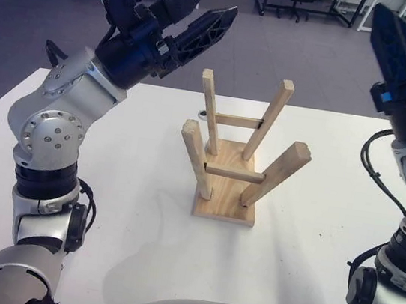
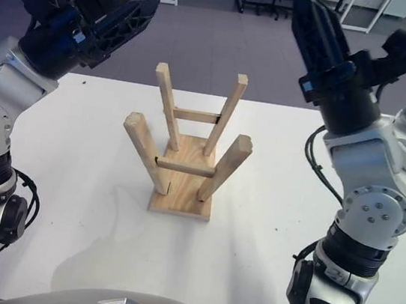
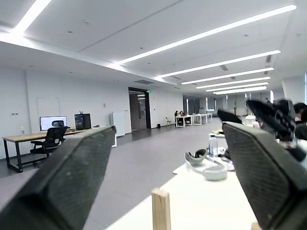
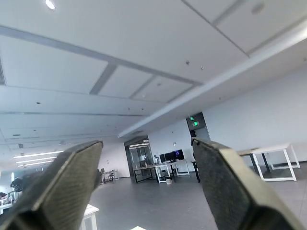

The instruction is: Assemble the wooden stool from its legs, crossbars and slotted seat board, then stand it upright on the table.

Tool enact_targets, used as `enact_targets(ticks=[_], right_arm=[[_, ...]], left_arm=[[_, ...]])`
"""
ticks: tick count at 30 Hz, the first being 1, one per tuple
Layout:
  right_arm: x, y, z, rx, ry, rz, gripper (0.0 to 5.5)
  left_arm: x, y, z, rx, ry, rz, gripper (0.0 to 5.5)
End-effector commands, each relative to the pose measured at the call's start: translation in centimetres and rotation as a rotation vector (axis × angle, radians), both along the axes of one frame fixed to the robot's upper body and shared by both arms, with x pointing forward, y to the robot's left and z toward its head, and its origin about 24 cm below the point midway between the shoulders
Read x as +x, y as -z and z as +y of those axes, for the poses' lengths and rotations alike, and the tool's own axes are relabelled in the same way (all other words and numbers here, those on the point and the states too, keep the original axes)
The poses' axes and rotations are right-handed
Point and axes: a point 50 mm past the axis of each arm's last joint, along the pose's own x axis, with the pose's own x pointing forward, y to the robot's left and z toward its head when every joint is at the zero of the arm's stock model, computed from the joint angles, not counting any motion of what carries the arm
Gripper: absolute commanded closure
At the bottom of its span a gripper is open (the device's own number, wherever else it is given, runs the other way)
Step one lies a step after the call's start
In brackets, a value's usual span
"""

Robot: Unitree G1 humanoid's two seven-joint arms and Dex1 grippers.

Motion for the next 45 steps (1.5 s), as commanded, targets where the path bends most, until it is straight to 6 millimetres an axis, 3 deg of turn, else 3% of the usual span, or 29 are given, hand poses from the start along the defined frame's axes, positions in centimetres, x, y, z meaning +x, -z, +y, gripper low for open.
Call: enact_targets(ticks=[1, 3, 4, 6, 9, 12, 13, 15, 16, 18, 20, 22, 25, 26, 28, 30, 31, 32, 34, 36, 38, 42, 45], right_arm=[[0.4, 8.4, 2.1, -0.328, -0.002, 0.331, 2.04], [-0.2, 15.4, 3.0, -0.565, 0.022, 0.593, 2.04], [-0.6, 16.7, 3.3, -0.606, 0.023, 0.633, 2.04], [-0.3, 15.1, 3.7, -0.547, 0.014, 0.552, 2.04], [0.8, 11.6, 2.8, -0.413, 0.05, 0.422, 2.04], [1.6, 7.6, 0.4, -0.183, 0.09, 0.288, 2.04], [2.1, 7.3, -0.8, -0.135, 0.111, 0.287, 2.04], [3.2, 9.5, -2.1, -0.236, 0.179, 0.348, 2.04], [3.3, 11.0, -1.9, -0.322, 0.174, 0.377, 2.04], [2.7, 13.9, 0.0, -0.512, 0.079, 0.398, 2.04], [1.0, 14.8, 3.0, -0.581, -0.099, 0.353, 2.04], [-1.4, 13.1, 6.6, -0.516, -0.287, 0.245, 2.04], [-2.6, 10.4, 7.7, -0.462, -0.351, 0.139, 2.04], [-2.2, 9.4, 7.2, -0.475, -0.295, 0.109, 2.04], [0.4, 5.5, 4.4, -0.447, -0.029, 0.013, 2.04], [3.0, 0.5, -0.1, -0.381, 0.242, -0.073, 2.04], [4.3, 0.1, -1.8, -0.394, 0.308, -0.045, 2.04], [6.0, 1.5, -2.9, -0.471, 0.358, 0.025, 2.04], [8.9, 8.5, -2.7, -0.729, 0.343, 0.216, 2.04], [10.2, 16.4, -2.1, -0.979, 0.308, 0.354, 2.04], [10.2, 21.9, -1.0, -1.115, 0.263, 0.439, 2.04], [8.7, 27.8, 2.0, -1.277, 0.106, 0.51, 2.04], [6.2, 29.6, 1.3, -1.282, -0.124, 0.486, 2.04]], left_arm=[[0.7, 7.9, -0.9, 0.094, 0.065, 0.339, 1.41], [0.4, 15.4, -1.3, 0.292, 0.032, 0.576, 1.41], [-0.3, 18.0, -1.2, 0.373, 0.016, 0.646, 1.41], [-0.8, 18.6, -1.1, 0.398, 0.007, 0.651, 1.41], [0.4, 15.2, -1.4, 0.331, -0.011, 0.523, 1.41], [1.5, 8.5, -0.9, 0.078, -0.015, 0.35, 1.41], [1.7, 6.0, -0.1, -0.023, -0.018, 0.294, 1.41], [1.7, 2.7, 1.9, -0.163, -0.029, 0.218, 1.41], [1.6, 1.9, 2.8, -0.194, -0.041, 0.203, 1.41], [1.7, 2.2, 5.8, -0.198, -0.142, 0.215, 1.41], [1.3, 3.5, 8.7, -0.162, -0.261, 0.254, 1.41], [0.3, 6.2, 11.7, -0.068, -0.37, 0.329, 1.41], [-2.0, 9.7, 15.1, 0.062, -0.46, 0.436, 1.41], [-2.7, 10.3, 15.7, 0.092, -0.473, 0.452, 1.41], [-3.7, 11.7, 16.1, 0.196, -0.47, 0.484, 1.41], [-4.8, 14.1, 14.8, 0.419, -0.374, 0.529, 1.41], [-5.8, 15.6, 13.7, 0.56, -0.273, 0.56, 1.41], [-6.8, 17.1, 12.7, 0.679, -0.179, 0.593, 1.41], [-7.8, 19.2, 11.6, 0.834, -0.064, 0.628, 1.41], [-7.4, 20.4, 10.5, 0.915, -0.013, 0.62, 1.41], [-7.0, 21.8, 8.9, 0.957, 0.033, 0.61, 1.41], [-7.3, 25.8, 7.0, 0.993, 0.052, 0.678, 1.41], [-4.8, 26.5, 6.0, 0.975, -0.035, 0.633, 1.41]])
